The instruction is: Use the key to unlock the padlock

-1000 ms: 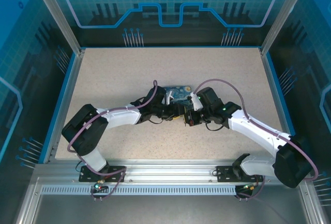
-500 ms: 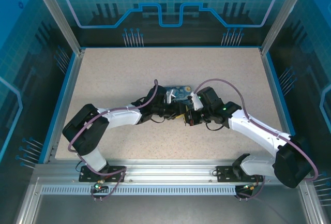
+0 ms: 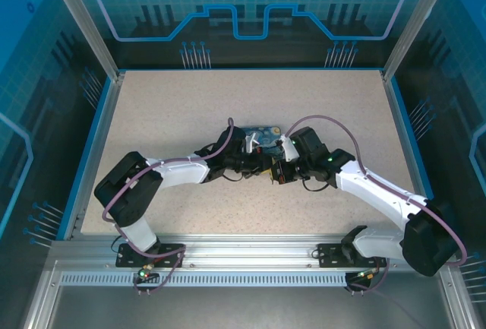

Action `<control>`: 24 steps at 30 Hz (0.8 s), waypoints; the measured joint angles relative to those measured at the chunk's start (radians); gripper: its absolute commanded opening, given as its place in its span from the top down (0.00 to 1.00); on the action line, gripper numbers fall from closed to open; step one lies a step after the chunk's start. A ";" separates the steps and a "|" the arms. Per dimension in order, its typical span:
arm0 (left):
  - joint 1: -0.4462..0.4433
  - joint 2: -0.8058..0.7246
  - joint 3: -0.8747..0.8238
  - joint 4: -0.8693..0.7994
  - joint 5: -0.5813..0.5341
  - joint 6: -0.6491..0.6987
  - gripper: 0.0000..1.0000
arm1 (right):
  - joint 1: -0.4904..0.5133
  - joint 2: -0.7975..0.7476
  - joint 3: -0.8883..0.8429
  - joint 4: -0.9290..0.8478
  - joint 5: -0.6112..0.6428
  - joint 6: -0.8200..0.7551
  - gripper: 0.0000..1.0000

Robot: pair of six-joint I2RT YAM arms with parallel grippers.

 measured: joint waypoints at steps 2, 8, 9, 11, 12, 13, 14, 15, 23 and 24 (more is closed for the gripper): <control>0.000 0.000 0.000 0.000 -0.006 0.000 1.00 | -0.004 0.000 0.000 0.000 0.000 0.000 1.00; 0.000 -0.002 -0.002 0.003 -0.050 -0.007 1.00 | -0.008 0.000 0.000 0.000 0.000 0.000 1.00; 0.000 -0.004 -0.005 0.004 -0.059 -0.008 1.00 | -0.010 0.000 0.000 0.000 0.000 0.000 1.00; 0.000 -0.010 -0.010 0.006 -0.076 -0.008 1.00 | -0.010 0.000 0.000 0.000 0.000 0.000 1.00; 0.000 -0.012 -0.013 0.007 -0.084 -0.010 1.00 | -0.010 0.000 0.000 0.001 0.000 0.000 1.00; 0.000 -0.016 -0.016 0.007 -0.091 -0.011 1.00 | -0.010 0.000 0.000 0.001 0.000 0.000 1.00; 0.000 -0.021 -0.018 0.007 -0.101 -0.015 1.00 | -0.010 0.000 0.000 0.001 0.000 0.000 1.00; 0.000 -0.026 -0.021 0.008 -0.106 -0.018 1.00 | -0.010 0.000 0.000 0.001 -0.002 -0.001 1.00; 0.011 -0.073 -0.025 -0.007 -0.118 -0.017 0.51 | -0.050 -0.052 -0.024 0.030 -0.074 -0.072 1.00; 0.017 -0.082 -0.025 -0.017 -0.116 -0.013 0.47 | -0.058 -0.066 -0.027 0.032 -0.088 -0.087 1.00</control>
